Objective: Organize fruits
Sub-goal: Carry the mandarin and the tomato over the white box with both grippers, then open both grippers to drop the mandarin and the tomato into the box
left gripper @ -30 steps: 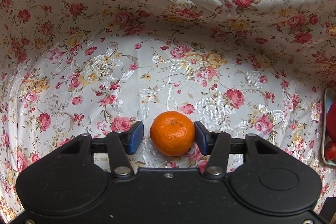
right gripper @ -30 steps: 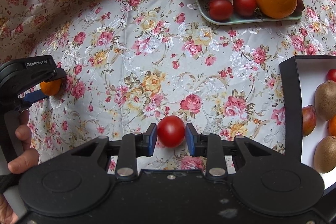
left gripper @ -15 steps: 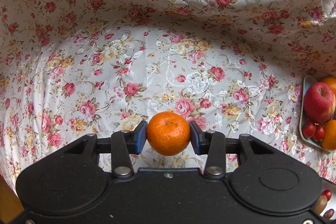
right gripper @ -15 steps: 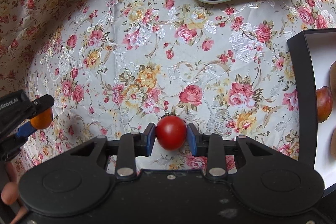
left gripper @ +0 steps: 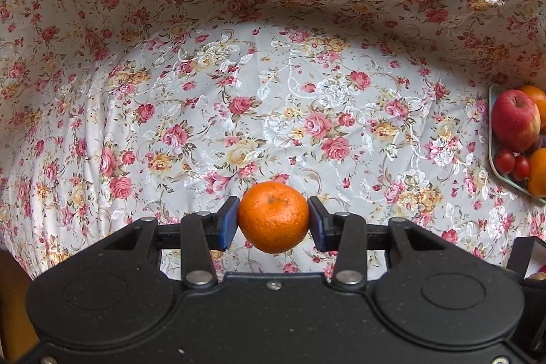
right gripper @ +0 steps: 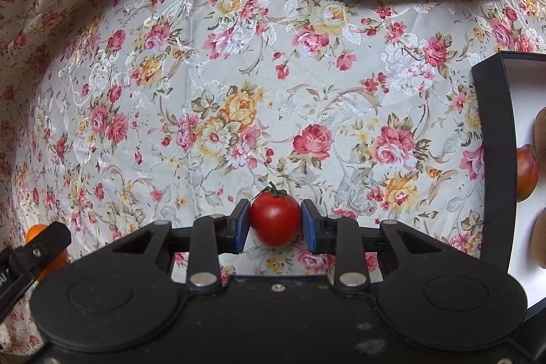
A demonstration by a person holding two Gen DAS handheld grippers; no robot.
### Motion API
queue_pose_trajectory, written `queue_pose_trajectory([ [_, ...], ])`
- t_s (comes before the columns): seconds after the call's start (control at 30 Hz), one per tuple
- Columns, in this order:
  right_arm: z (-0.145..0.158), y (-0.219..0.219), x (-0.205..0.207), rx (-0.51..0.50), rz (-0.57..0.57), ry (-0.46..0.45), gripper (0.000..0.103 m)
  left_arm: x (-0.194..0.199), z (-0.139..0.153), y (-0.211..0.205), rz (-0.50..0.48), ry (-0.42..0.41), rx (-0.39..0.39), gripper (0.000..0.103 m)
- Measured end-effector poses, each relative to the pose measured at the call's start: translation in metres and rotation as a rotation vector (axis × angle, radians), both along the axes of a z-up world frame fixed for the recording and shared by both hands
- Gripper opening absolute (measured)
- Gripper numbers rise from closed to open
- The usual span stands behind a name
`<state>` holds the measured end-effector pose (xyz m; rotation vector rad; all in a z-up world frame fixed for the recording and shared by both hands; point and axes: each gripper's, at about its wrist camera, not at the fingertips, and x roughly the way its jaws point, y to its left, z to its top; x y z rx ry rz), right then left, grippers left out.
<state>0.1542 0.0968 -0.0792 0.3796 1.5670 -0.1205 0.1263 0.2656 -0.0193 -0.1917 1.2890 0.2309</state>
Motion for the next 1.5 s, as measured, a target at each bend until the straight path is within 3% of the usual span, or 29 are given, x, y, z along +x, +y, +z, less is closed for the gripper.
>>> queue_pose_trajectory([
  [0.23,0.002,-0.001,-0.013,-0.020,0.040,-0.030,0.030,0.005,0.001,-0.005,-0.016,-0.016,0.024,0.050],
  [0.43,0.012,-0.003,-0.022,-0.052,0.082,-0.053,0.031,0.004,0.008,-0.014,-0.034,-0.025,-0.010,0.050],
  [0.77,0.074,-0.043,-0.033,-0.073,0.086,-0.289,0.032,0.008,0.020,-0.052,-0.082,-0.041,-0.011,0.050],
  [1.03,0.096,-0.102,-0.043,-0.063,0.007,-0.310,0.032,0.012,0.031,-0.103,-0.170,-0.055,-0.011,0.050],
  [1.2,0.096,-0.140,-0.051,-0.139,-0.048,-0.306,0.032,0.014,0.036,-0.139,-0.221,-0.058,-0.030,0.050],
  [1.5,0.095,-0.232,-0.081,-0.150,-0.205,-0.272,0.032,-0.002,0.039,-0.227,-0.400,-0.060,-0.052,0.050],
])
